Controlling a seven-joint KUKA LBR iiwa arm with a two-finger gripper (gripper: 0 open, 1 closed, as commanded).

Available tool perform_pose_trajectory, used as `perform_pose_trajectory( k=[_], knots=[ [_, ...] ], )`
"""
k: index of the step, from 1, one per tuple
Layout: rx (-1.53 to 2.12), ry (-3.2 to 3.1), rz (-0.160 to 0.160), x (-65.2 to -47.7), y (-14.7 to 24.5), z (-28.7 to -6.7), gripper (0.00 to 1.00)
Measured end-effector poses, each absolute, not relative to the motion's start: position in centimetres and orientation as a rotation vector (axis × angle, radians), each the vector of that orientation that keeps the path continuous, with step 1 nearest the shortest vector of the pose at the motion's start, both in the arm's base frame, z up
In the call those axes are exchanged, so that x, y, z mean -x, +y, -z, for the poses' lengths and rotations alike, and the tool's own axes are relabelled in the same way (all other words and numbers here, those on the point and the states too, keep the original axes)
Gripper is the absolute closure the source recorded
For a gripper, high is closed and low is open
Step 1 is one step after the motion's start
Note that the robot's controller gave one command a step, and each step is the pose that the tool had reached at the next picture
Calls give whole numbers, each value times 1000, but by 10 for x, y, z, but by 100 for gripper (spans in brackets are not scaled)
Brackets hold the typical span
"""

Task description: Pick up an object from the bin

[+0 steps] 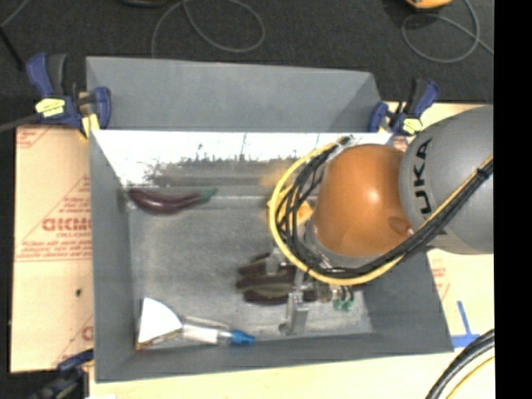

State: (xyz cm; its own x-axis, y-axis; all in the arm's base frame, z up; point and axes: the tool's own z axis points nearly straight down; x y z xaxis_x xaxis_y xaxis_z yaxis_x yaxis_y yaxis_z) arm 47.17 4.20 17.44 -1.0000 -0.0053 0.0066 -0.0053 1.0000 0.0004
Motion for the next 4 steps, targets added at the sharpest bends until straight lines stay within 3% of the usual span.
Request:
perform_pose_trajectory(
  k=[1, 3, 4],
  knots=[
    [-6, -3144, 1, -474, 42, -179, 0],
    [337, -3124, 2, -490, -9, -159, 0],
    [255, -3130, -1, -492, 13, -150, 0]
  ],
)
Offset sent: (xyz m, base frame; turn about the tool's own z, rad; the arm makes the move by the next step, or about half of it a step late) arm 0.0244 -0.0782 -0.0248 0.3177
